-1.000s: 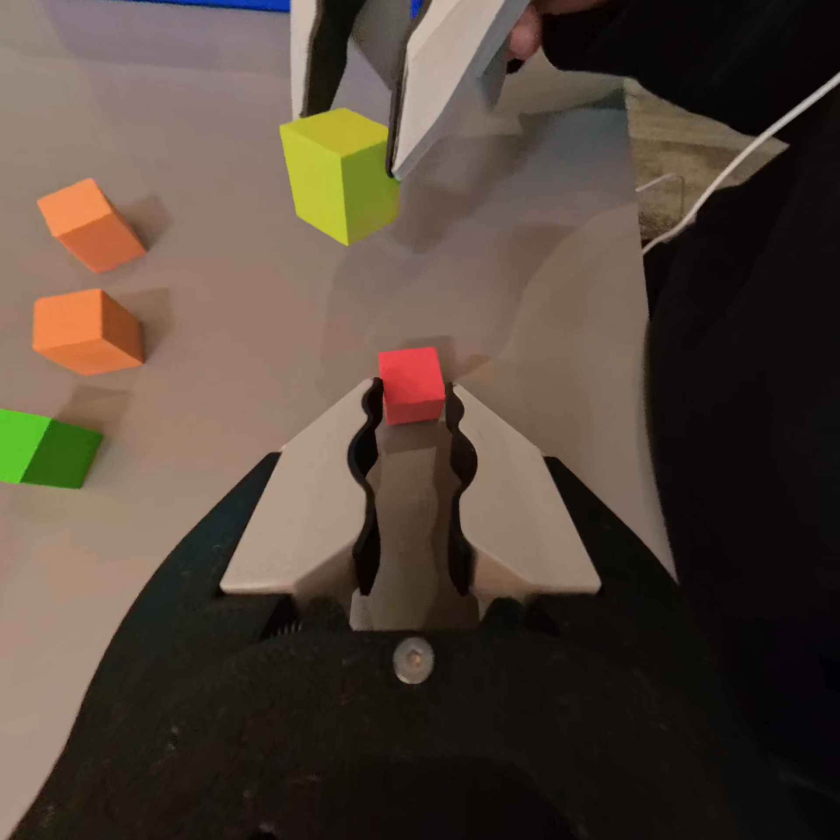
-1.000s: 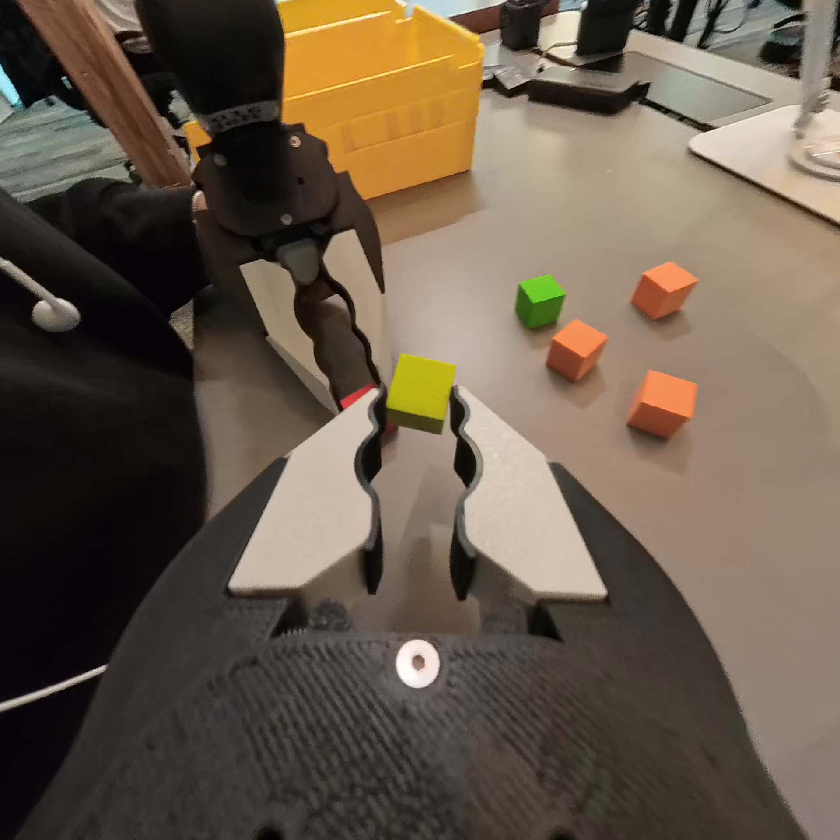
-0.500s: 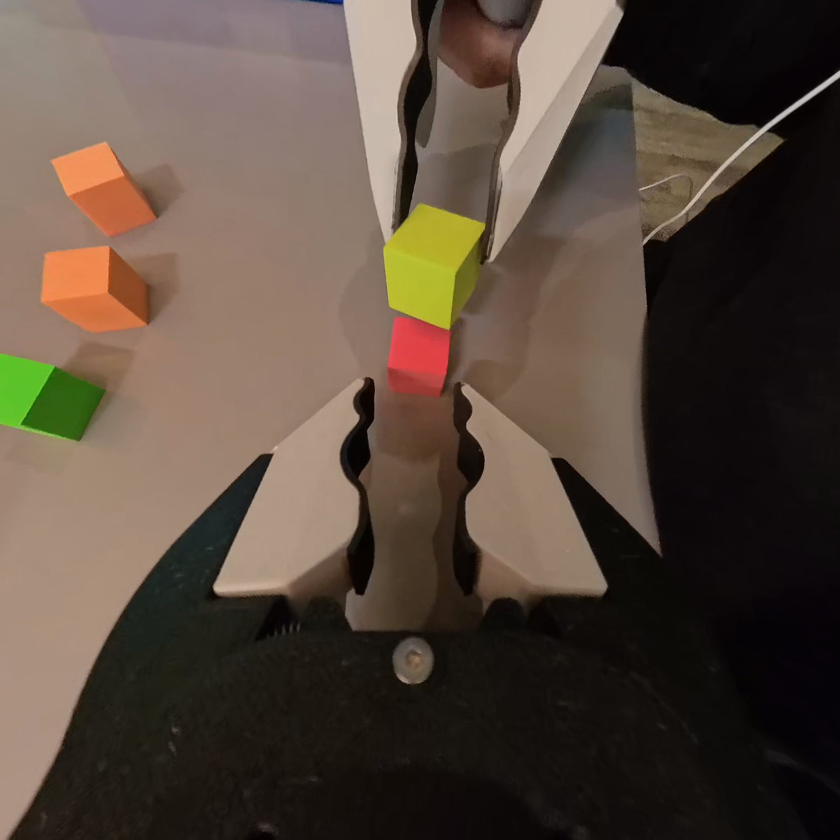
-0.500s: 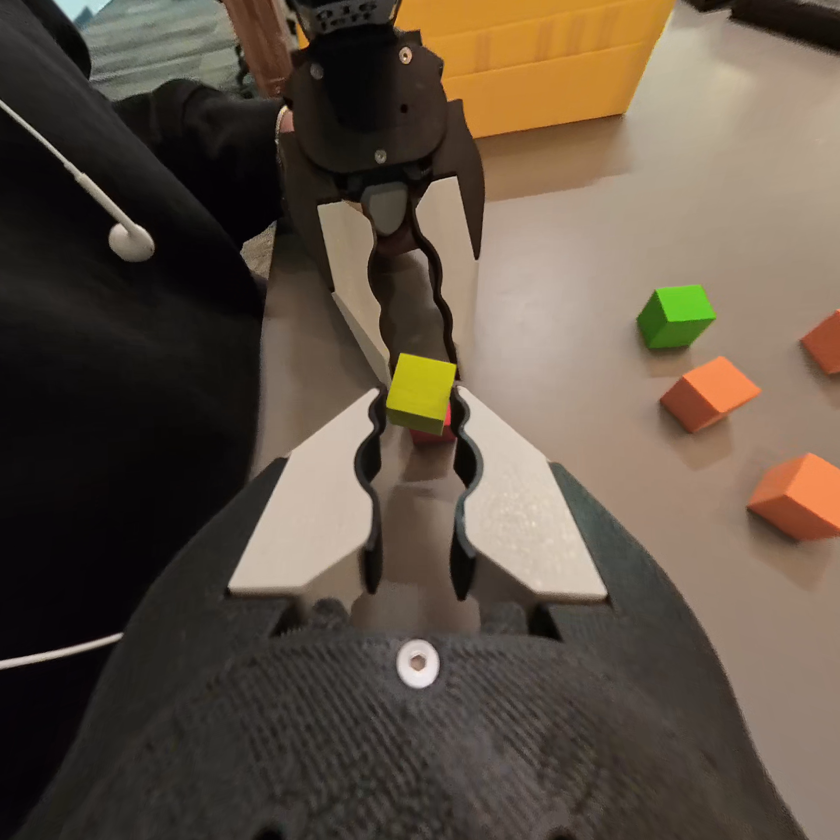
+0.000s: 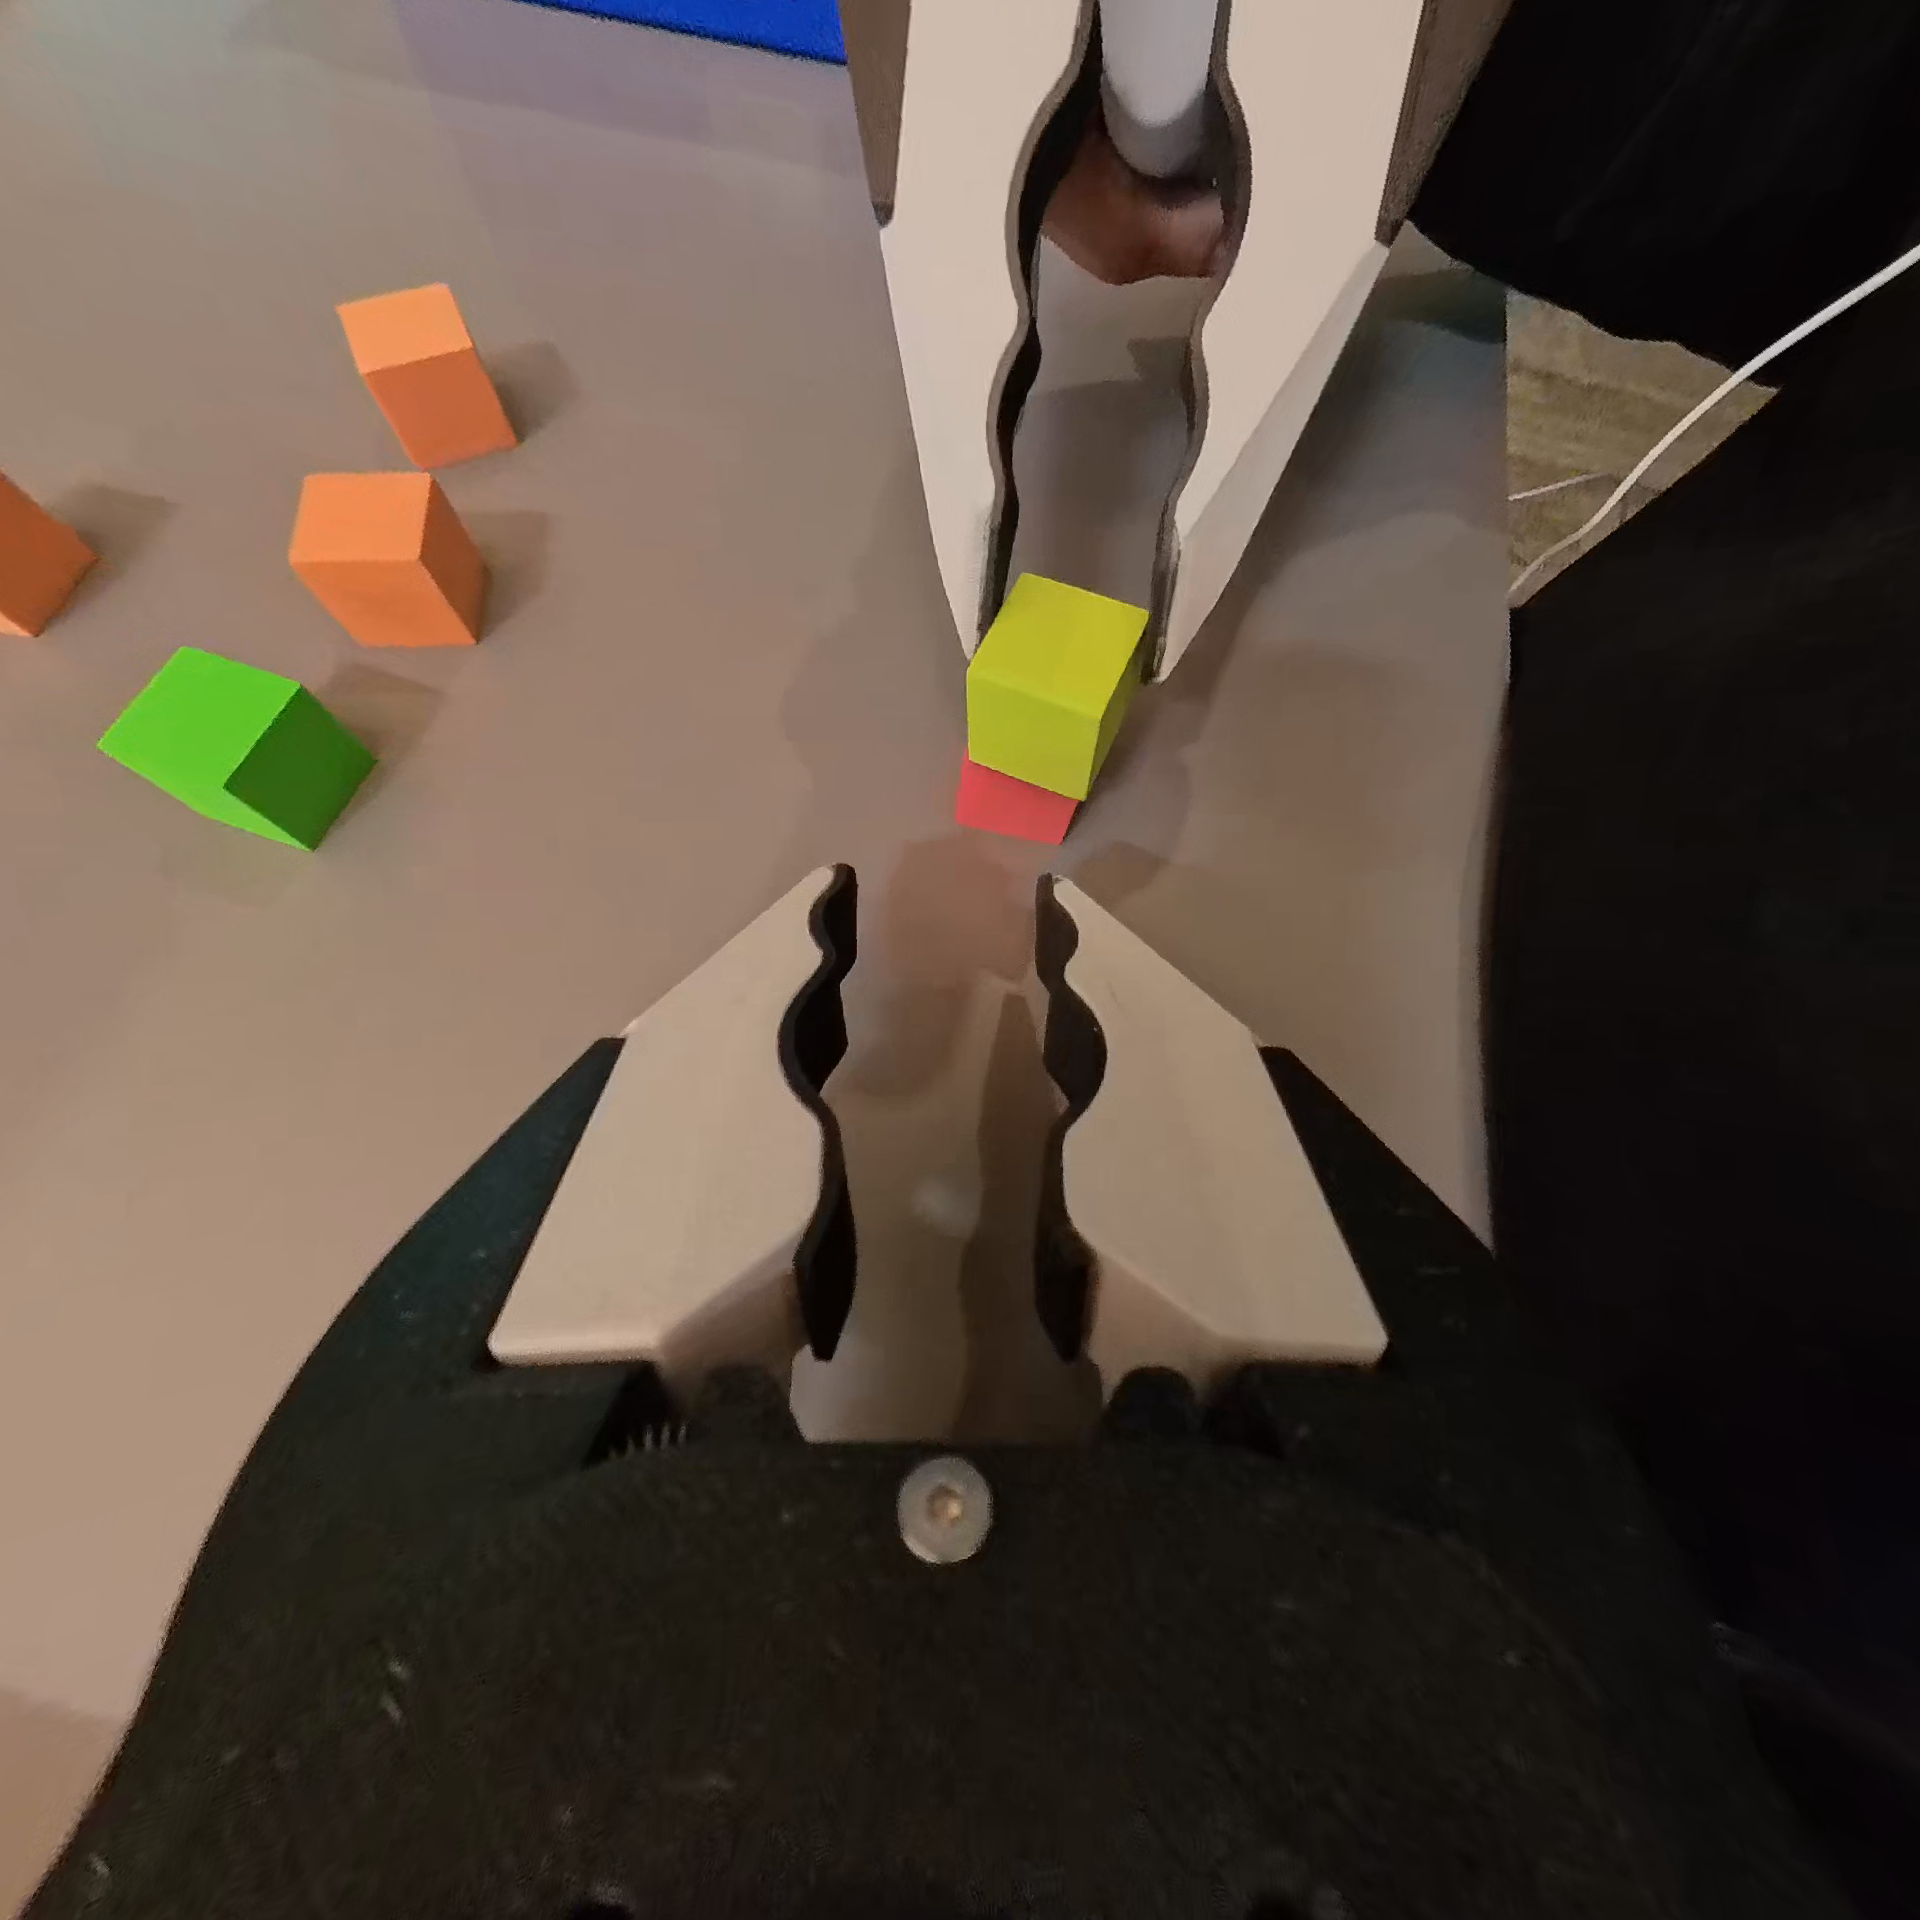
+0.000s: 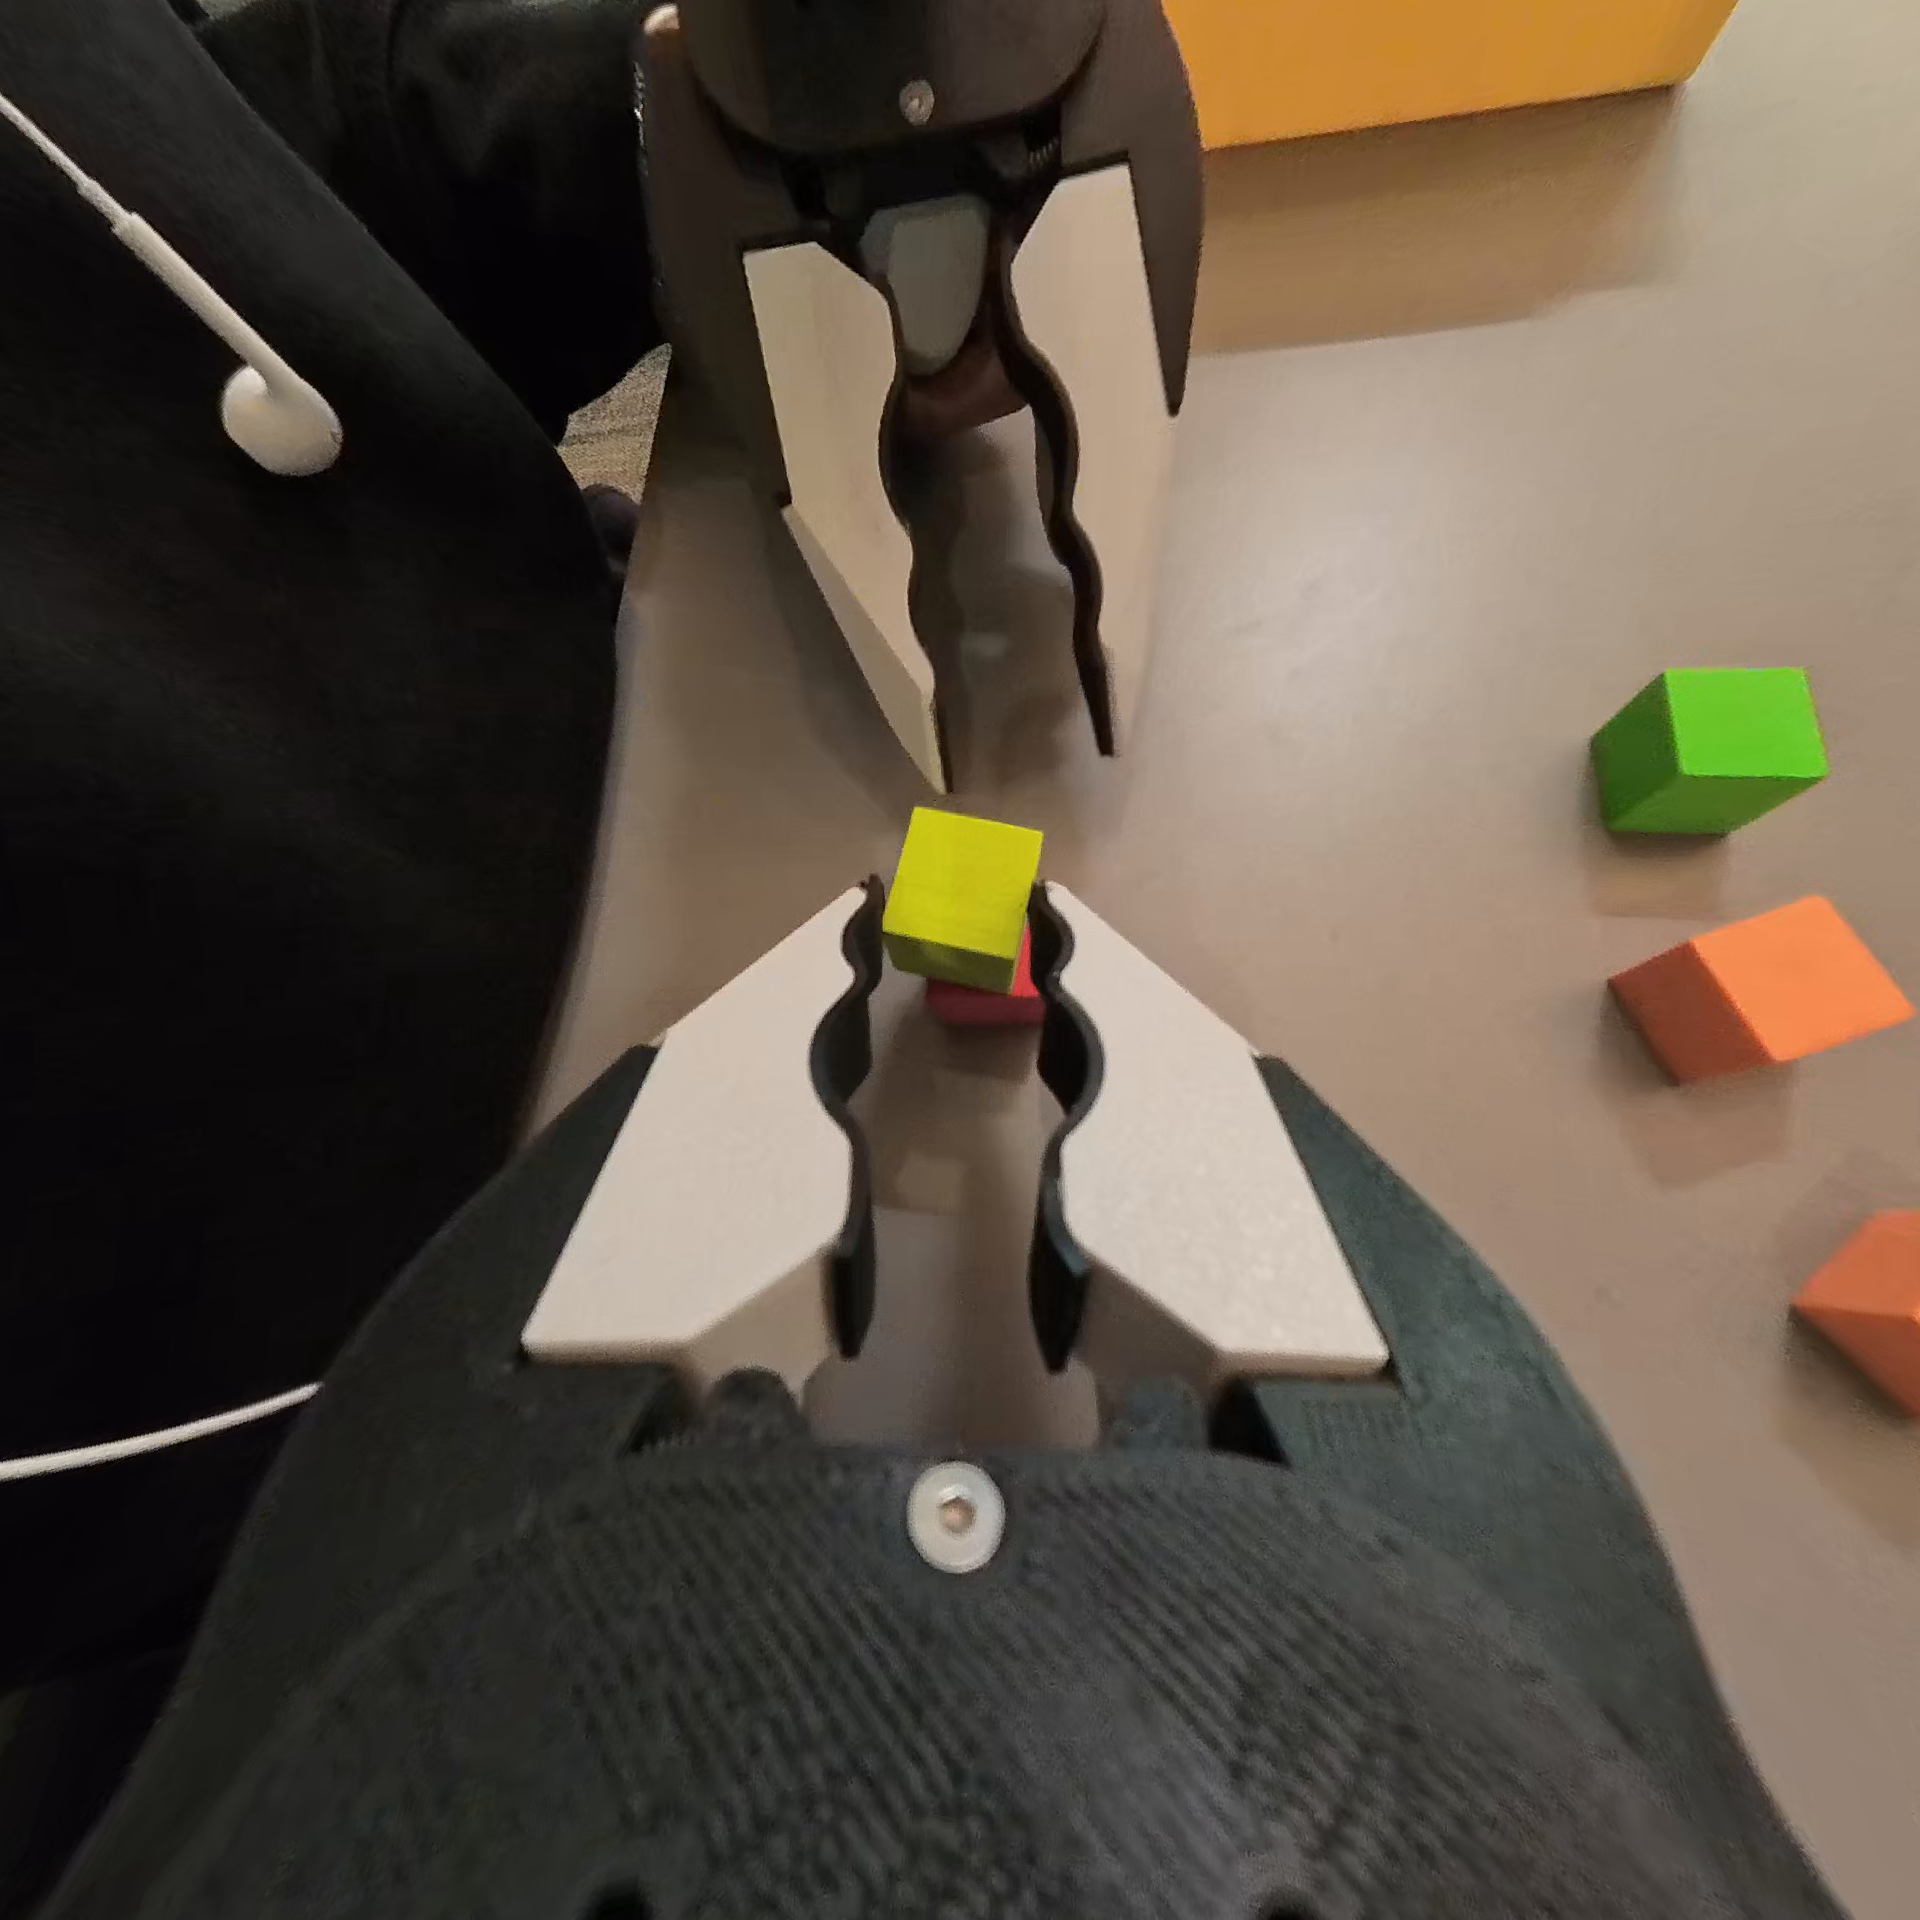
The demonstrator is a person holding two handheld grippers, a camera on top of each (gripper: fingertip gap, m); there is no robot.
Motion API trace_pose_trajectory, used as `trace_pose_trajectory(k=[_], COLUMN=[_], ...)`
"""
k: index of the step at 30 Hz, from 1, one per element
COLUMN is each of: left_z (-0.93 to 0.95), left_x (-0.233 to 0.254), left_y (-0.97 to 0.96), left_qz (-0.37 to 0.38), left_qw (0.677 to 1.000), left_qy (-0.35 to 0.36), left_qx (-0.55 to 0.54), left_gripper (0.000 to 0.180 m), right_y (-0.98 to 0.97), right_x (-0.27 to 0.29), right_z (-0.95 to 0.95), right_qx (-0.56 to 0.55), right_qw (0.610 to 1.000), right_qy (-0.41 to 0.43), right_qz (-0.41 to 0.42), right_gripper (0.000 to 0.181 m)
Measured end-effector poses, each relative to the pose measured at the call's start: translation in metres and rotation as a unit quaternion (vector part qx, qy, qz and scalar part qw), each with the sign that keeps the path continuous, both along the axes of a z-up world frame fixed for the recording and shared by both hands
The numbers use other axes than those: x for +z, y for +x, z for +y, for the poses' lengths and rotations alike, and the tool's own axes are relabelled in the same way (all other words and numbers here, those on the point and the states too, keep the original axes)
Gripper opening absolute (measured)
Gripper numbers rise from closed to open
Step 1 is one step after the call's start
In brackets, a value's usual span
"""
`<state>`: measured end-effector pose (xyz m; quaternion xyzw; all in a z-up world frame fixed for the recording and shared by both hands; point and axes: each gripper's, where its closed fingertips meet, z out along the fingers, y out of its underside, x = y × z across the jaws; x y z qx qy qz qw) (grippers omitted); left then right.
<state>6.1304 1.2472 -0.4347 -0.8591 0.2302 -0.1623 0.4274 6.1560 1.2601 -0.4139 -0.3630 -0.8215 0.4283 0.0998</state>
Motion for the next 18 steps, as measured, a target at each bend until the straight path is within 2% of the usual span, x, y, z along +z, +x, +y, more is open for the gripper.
trace_pose_trajectory(k=[18], left_z=[0.006], left_x=[0.011], left_y=[-0.006], left_qz=[-0.022], left_qw=[0.999], left_qy=[0.023], left_qx=[0.004], left_gripper=[0.031], right_y=[0.002], right_x=[0.003], right_z=[0.003], right_qx=[0.015], right_qw=[1.0], right_qy=[0.005], right_qz=[-0.003], right_gripper=[0.026])
